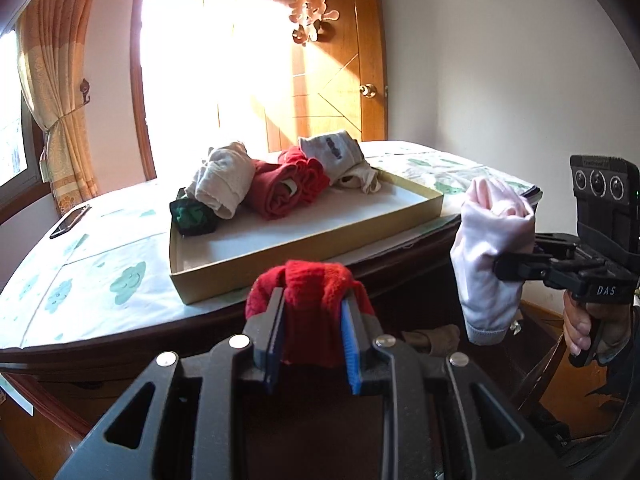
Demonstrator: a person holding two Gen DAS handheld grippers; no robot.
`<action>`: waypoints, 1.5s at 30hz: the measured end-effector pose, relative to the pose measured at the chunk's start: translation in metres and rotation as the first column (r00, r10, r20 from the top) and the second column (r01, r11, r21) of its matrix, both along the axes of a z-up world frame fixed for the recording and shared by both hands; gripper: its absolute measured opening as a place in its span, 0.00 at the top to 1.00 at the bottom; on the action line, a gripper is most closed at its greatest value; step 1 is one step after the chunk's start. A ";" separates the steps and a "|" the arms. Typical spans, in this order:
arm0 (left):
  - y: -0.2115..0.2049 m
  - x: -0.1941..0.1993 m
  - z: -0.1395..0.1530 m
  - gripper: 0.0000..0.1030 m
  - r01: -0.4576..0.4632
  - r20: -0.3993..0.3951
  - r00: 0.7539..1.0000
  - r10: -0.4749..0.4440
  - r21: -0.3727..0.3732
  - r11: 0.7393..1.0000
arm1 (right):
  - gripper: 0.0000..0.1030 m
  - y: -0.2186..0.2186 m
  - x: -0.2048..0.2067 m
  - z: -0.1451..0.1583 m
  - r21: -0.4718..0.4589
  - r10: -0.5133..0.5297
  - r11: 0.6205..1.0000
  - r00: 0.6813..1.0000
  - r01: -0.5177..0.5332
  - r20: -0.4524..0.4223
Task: Take underwear out of drawer
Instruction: 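Carry the pink underwear and red sock over the cardboard tray, then lower the pink underwear and red sock onto the tray with both grippers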
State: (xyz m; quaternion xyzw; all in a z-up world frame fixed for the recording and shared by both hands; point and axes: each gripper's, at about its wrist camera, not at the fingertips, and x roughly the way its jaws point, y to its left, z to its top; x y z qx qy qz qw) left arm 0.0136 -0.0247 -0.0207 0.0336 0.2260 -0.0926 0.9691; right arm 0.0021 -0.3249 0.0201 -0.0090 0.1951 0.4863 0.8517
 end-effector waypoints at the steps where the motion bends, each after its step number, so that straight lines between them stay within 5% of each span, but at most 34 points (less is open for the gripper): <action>1: 0.000 0.001 0.003 0.77 0.004 0.006 1.000 -0.004 0.002 1.000 | 0.79 0.000 0.000 0.003 0.000 -0.001 1.000 1.000 0.001 0.005; 24: -0.022 0.045 0.062 0.77 0.052 0.084 0.995 -0.055 0.045 0.998 | 0.79 -0.003 0.033 0.067 -0.012 -0.085 0.996 0.991 0.087 0.101; 45: -0.038 0.116 0.073 0.77 0.065 0.013 0.998 -0.066 0.052 0.997 | 0.79 0.012 0.101 0.093 -0.100 -0.184 0.977 0.980 0.191 0.071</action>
